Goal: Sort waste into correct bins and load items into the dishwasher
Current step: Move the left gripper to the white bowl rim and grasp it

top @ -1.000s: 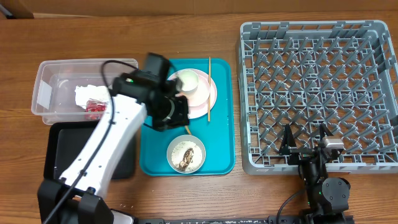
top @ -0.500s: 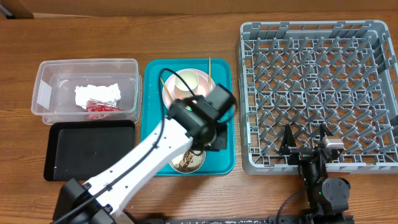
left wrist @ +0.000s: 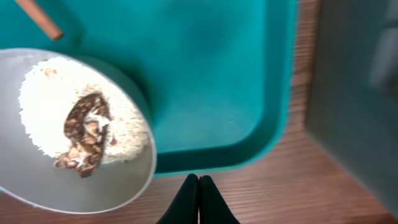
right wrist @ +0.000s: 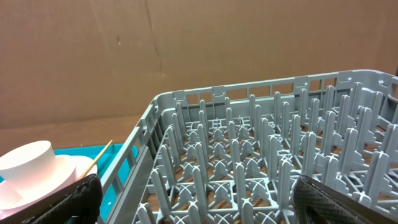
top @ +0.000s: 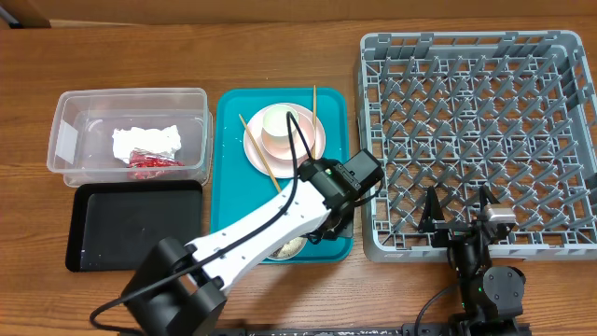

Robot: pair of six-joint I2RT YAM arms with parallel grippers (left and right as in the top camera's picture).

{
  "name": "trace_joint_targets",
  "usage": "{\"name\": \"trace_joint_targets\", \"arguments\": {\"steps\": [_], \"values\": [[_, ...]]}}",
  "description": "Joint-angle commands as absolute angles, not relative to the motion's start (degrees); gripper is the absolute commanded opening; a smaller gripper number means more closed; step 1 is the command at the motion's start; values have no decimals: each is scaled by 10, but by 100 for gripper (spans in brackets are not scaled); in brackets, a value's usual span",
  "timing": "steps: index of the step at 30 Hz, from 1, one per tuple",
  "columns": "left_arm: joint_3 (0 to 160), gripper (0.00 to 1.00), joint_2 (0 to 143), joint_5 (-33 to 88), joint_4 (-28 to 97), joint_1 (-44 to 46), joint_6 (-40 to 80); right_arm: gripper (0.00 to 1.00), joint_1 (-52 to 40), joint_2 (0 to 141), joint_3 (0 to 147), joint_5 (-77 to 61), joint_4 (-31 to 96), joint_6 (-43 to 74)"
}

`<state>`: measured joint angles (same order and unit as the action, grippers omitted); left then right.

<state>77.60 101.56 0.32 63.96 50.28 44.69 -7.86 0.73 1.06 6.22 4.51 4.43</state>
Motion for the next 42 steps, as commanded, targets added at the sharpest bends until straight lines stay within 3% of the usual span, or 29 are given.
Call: {"name": "trace_joint_targets", "arguments": {"steps": [1,11,25,29,42], "values": [[785,4,1044,-23,658,506,454,100,-76,2,5,63,42,41],[784,20,1056,-87,679,506,454,100,-76,2,5,63,42,41],[771,22,1056,-94,670,510,455,100,-76,2,5,63,42,41],[763,29,1056,-92,662,510,454,100,-76,2,5,63,42,41],[708,23,1056,-88,611,511,454,100,-76,2,5,63,42,41]]}}
